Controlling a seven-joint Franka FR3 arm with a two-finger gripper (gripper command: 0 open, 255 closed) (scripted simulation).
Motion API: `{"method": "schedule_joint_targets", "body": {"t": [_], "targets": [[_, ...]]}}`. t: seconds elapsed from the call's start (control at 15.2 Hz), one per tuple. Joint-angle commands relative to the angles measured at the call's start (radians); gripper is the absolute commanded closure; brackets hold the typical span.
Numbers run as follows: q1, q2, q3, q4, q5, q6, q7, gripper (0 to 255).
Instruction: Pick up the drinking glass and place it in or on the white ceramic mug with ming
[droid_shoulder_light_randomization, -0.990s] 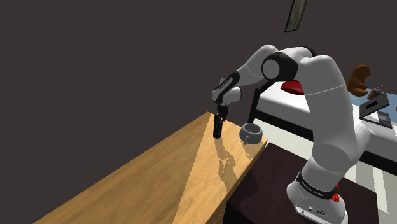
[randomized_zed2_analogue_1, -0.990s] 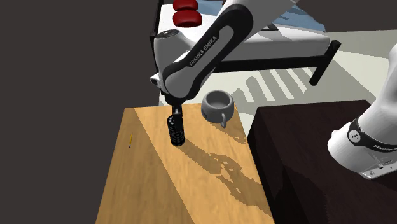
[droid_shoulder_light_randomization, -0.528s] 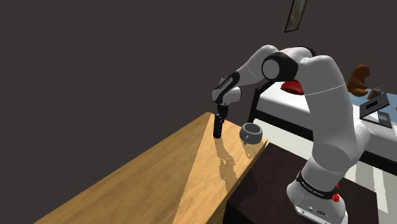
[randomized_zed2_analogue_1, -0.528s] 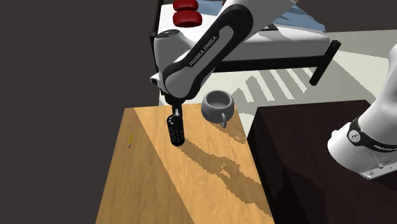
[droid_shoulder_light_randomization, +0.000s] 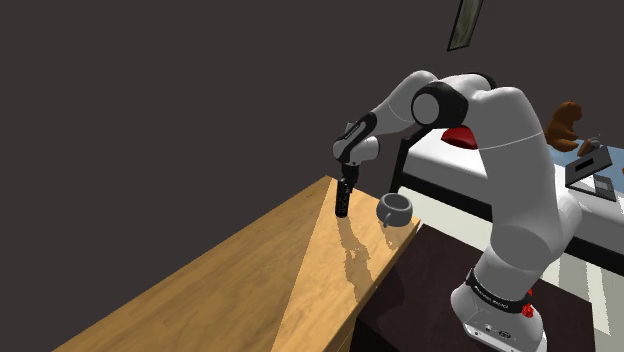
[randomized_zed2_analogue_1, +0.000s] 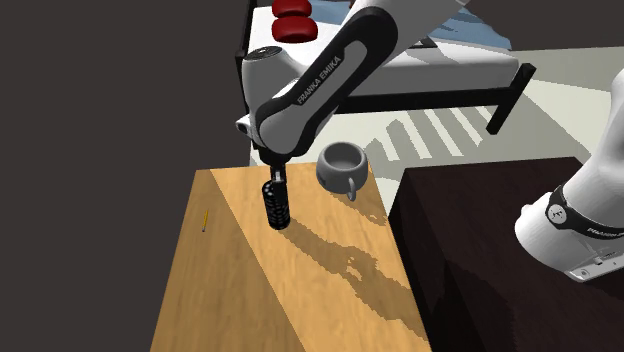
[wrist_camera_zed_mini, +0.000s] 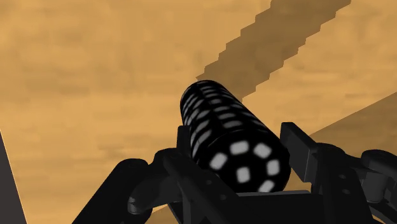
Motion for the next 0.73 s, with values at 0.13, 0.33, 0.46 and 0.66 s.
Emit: {"method": "schedule_joint_targets", "body": {"t": [0.13, 0.33, 0.46, 0.66], "targets": [[0.005, -0.032, -0.005, -0.009, -0.007, -0.025, 0.005, 255], [0.009, -0.063, -0.011, -0.013, -0.015, -0.052, 0.012, 255], [0.011, -0.083, -0.015, -0.015, -0.02, -0.07, 0.017, 255], [0.015, -0.113, -0.02, -0.017, -0.028, -0.097, 0.023, 255]]}}
